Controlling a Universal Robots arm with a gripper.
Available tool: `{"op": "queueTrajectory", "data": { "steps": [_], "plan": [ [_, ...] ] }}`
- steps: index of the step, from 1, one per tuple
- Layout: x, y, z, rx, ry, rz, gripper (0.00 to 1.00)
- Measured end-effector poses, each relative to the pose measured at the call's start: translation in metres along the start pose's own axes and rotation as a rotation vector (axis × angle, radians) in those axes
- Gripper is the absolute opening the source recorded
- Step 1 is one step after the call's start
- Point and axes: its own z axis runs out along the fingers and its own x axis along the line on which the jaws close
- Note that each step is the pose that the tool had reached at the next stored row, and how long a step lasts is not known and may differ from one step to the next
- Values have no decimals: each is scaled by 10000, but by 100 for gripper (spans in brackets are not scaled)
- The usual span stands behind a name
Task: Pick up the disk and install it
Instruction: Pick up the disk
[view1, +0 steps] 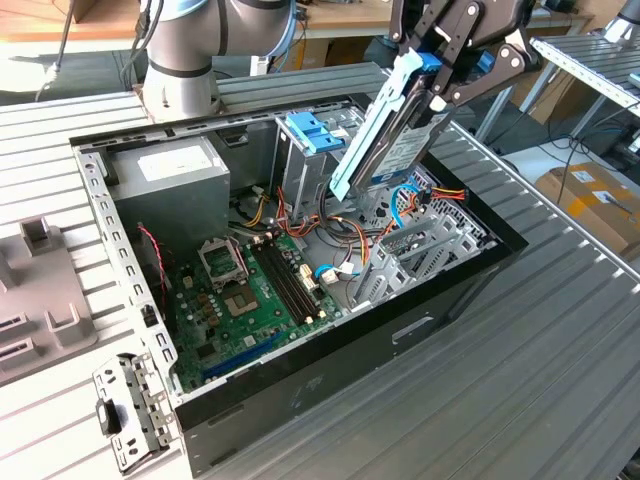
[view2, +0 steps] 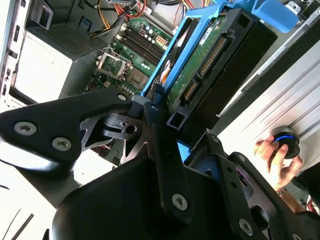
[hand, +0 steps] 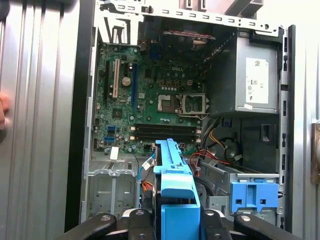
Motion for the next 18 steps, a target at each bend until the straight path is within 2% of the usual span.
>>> {"op": "queueTrajectory", "data": {
  "steps": [4, 6, 10, 11, 12, 15, 18],
  "plan": [
    [1, 0, 0, 0, -1, 0, 36],
    [27, 0, -3, 0, 0, -1, 36],
    [151, 6, -17, 0, -1, -1, 36],
    [221, 9, -24, 0, -1, 2, 36],
    [260, 11, -27, 2, -2, 13, 36],
    [308, 5, -30, 44, -24, 367, 36],
    [372, -16, -36, 42, -26, 403, 36]
  ]
}}
